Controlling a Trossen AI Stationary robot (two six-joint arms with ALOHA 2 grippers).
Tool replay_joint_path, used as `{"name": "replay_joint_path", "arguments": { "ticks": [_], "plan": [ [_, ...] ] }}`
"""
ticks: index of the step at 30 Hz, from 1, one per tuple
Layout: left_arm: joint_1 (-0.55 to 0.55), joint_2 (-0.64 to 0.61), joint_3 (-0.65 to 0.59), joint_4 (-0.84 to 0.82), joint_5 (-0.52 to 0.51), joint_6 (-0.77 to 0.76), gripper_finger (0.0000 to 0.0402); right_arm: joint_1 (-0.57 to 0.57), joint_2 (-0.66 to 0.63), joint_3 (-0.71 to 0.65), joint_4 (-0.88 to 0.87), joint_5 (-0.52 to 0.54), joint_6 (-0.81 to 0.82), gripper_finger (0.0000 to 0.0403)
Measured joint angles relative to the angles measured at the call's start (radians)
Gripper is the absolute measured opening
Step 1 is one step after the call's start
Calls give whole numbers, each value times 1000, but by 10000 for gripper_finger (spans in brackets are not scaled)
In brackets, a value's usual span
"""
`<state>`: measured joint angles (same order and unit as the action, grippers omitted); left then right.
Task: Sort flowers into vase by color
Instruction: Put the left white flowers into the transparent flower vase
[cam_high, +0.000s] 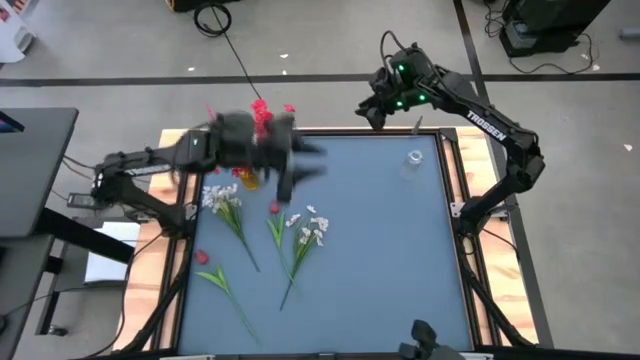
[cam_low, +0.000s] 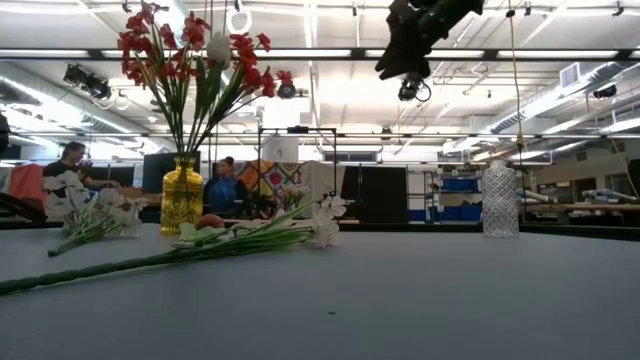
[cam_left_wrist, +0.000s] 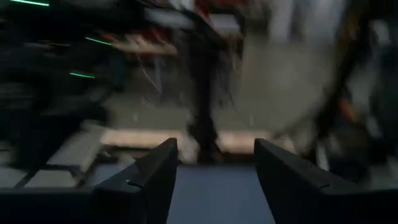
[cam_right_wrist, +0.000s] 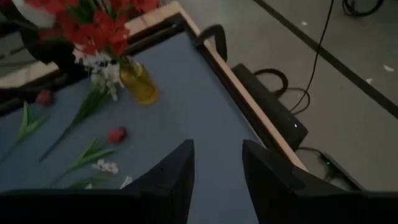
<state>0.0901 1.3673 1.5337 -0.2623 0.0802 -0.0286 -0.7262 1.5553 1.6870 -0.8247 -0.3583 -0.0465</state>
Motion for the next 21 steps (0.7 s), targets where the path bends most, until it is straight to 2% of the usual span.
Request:
{"name": "replay_joint_path", "arguments": {
  "ticks": [3, 5, 7, 15, 19, 21],
  "plan": [
    [-166, 50, 123, -236, -178, 43, 207, -3, -6, 0, -17, 6, -1, 144],
    [-246, 77, 181, -377, -319, -19, 203, -3, -6, 0, -31, 5, -1, 144],
    [-303, 94, 205, -468, -409, -120, 202, -3, -6, 0, -38, 8, 1, 144],
    [-469, 105, 129, -829, -455, -638, 201, 0, -6, 0, -88, 25, 55, 144],
    [-524, 87, 26, -923, -461, -841, 201, 0, -6, 0, -107, 26, 126, 144],
    [-546, 59, -56, -912, -462, -914, 201, 5, -6, 0, -109, 26, 172, 144]
  ]
}}
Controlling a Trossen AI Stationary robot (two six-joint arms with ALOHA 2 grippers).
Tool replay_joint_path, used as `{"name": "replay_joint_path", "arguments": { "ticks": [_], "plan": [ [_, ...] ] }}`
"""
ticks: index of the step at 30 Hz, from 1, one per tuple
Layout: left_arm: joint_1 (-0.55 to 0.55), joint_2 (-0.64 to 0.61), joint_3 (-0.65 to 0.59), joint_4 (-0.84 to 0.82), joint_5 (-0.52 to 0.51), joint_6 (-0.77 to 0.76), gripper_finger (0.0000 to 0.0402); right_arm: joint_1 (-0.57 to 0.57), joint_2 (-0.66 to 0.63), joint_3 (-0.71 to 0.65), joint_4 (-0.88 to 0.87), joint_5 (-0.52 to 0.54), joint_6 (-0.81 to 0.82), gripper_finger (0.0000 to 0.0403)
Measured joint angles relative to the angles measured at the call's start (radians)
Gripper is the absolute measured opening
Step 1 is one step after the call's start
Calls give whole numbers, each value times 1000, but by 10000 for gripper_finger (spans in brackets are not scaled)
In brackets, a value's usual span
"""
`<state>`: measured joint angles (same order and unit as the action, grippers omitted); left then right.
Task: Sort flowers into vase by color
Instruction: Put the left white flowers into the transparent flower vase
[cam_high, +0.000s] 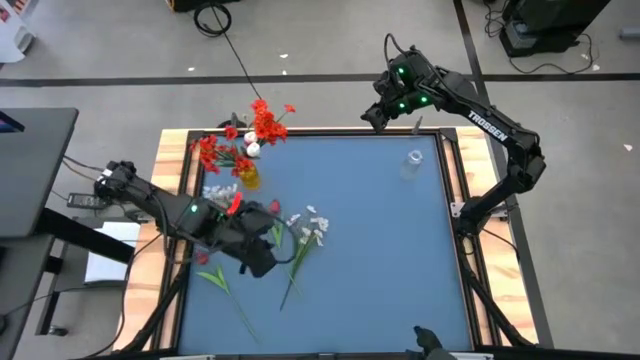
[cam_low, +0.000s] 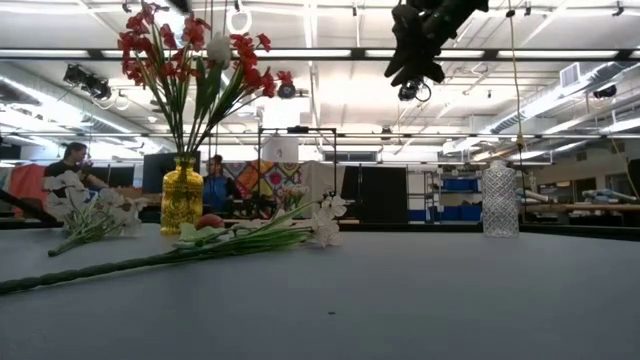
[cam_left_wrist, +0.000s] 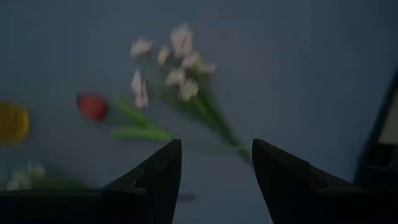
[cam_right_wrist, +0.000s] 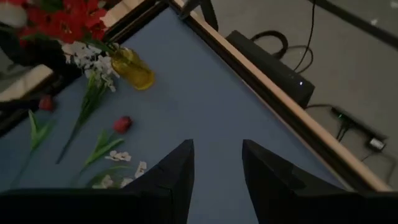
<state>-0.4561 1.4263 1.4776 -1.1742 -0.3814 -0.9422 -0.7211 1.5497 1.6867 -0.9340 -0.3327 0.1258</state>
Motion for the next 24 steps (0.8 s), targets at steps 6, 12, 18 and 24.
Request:
{"name": "replay_joint_path", "arguments": {
  "ticks": [6, 12, 18, 24],
  "plan": [
    [-94, -115, -318, 206, 5, -243, 201, 60, 0, 0, 17, 54, 132, 144],
    [-195, -212, -574, 257, 8, -628, 201, 188, 0, 0, -5, 160, 186, 144],
    [-249, -232, -750, 269, 11, -1020, 201, 272, 0, 0, -80, 229, 247, 144],
    [-222, -232, -835, 307, 26, -1153, 201, 320, 0, 0, -114, 235, 306, 144]
  ]
}}
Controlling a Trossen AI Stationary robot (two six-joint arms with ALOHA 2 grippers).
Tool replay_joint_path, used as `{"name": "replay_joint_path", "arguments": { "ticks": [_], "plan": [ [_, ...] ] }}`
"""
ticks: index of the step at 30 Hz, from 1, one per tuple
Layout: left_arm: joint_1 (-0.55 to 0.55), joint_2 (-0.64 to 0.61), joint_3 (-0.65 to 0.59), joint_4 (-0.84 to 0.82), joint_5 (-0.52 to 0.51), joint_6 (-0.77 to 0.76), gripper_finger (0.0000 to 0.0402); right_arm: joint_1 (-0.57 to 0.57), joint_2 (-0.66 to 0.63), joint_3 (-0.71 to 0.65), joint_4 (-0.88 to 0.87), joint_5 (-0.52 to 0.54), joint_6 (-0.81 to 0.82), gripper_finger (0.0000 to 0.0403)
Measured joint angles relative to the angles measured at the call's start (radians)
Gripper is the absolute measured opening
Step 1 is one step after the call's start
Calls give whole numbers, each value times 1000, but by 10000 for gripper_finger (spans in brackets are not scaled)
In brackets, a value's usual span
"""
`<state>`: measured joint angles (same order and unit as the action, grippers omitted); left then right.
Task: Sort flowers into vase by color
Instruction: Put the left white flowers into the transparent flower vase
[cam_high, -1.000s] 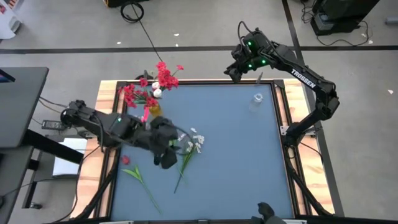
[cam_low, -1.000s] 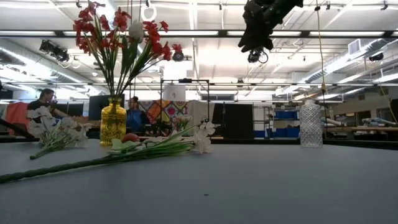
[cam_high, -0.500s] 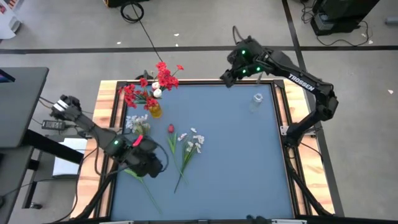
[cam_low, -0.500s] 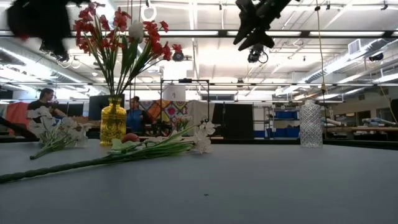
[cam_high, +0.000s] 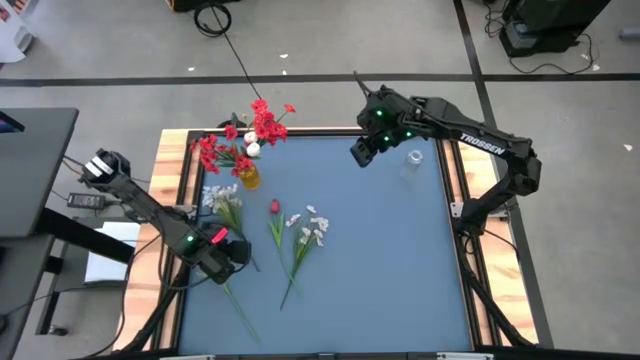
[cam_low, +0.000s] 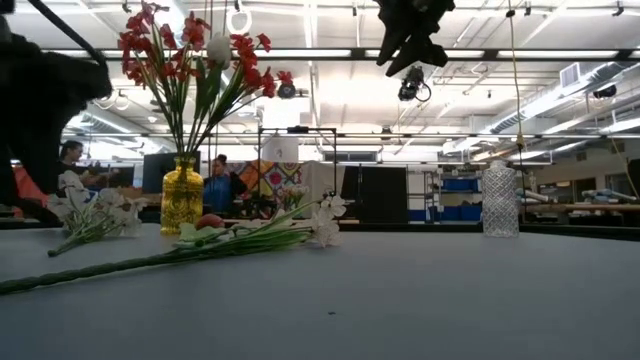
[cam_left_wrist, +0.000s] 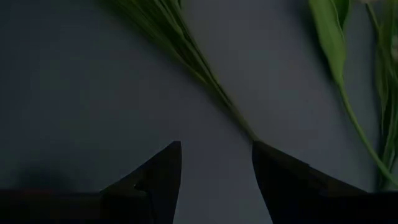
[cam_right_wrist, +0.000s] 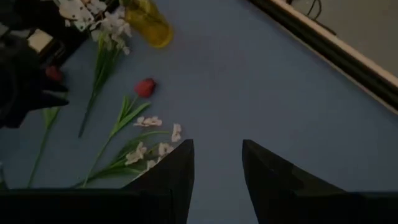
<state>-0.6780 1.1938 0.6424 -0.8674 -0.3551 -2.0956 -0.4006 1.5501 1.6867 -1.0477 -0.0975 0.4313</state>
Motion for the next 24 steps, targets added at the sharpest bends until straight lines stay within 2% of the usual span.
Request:
{"name": "replay_joint_path", "arguments": {
  "ticks": [5, 9, 17, 20, 24],
  "plan": [
    [65, 1, -3, -72, -13, -9, 203, 16, 0, 0, 3, 3, 15, 144],
    [124, 1, -5, -89, -33, -10, 222, 16, 0, 0, 5, 4, 19, 144],
    [241, 1, -135, 103, -47, -21, 264, 16, 0, 0, -8, 34, -6, 144],
    [282, 1, -165, 158, -49, -14, 261, 15, 0, 0, -8, 56, -28, 144],
    [306, 0, -175, 168, -45, 19, 231, 5, 1, 0, -8, 56, -40, 144]
  ]
}}
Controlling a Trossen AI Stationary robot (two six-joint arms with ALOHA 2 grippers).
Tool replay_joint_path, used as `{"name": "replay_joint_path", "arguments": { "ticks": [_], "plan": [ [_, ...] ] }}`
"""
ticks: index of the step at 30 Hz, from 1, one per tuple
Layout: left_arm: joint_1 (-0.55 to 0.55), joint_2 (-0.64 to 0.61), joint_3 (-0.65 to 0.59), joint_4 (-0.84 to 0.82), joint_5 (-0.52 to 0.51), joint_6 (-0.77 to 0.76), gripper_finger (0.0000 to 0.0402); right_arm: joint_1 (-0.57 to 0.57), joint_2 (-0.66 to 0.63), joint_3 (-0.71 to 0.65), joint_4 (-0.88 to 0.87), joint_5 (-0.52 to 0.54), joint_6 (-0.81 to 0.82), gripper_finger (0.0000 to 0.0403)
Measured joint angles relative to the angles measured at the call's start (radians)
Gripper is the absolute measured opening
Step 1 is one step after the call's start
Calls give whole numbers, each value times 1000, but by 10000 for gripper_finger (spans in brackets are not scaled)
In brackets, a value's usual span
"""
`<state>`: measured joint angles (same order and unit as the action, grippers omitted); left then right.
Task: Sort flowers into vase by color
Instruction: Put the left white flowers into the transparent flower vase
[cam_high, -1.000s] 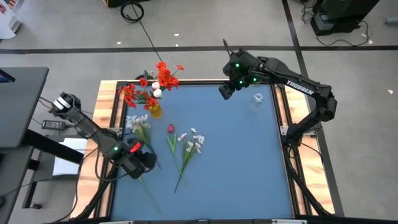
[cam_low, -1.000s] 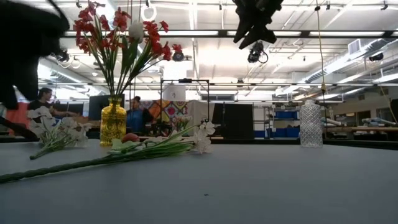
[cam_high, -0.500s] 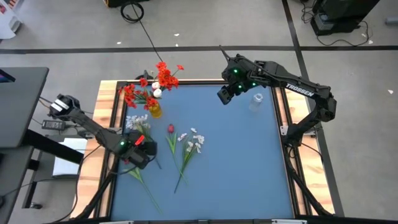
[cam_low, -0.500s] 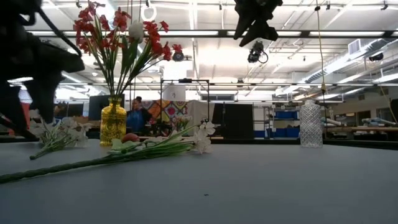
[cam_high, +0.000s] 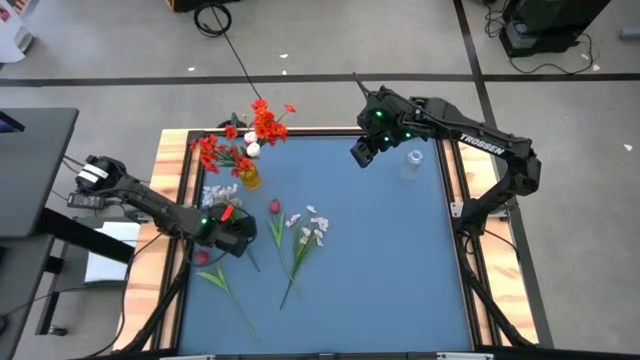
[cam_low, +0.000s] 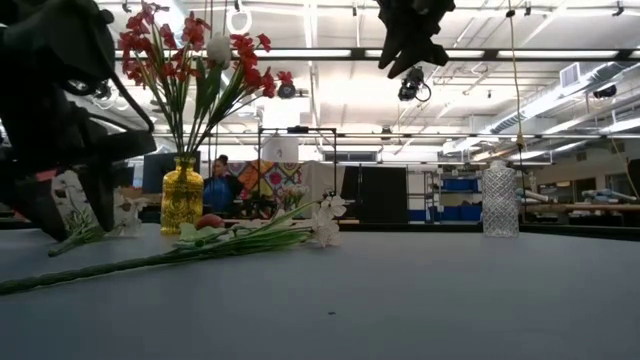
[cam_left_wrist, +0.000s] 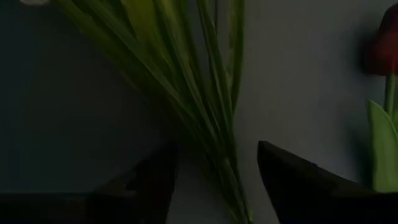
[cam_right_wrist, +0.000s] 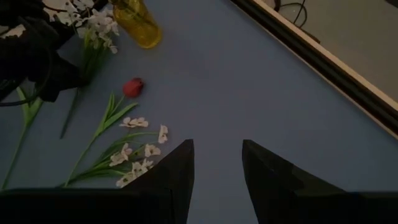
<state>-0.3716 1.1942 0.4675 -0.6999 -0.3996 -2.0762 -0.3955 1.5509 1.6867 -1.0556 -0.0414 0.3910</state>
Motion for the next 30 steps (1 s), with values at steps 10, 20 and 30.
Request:
{"name": "replay_joint_path", "arguments": {
  "ticks": [10, 20, 30],
  "plan": [
    [11, 56, 1, -19, -14, -26, 126, -6, 0, 0, 74, 32, 26, 144],
    [8, 26, 6, -27, 0, 39, 60, 36, 0, 0, 75, 23, 93, 144],
    [-2, -71, 94, -9, 117, 359, 19, 120, 0, 0, 70, 49, 223, 144]
  ]
}}
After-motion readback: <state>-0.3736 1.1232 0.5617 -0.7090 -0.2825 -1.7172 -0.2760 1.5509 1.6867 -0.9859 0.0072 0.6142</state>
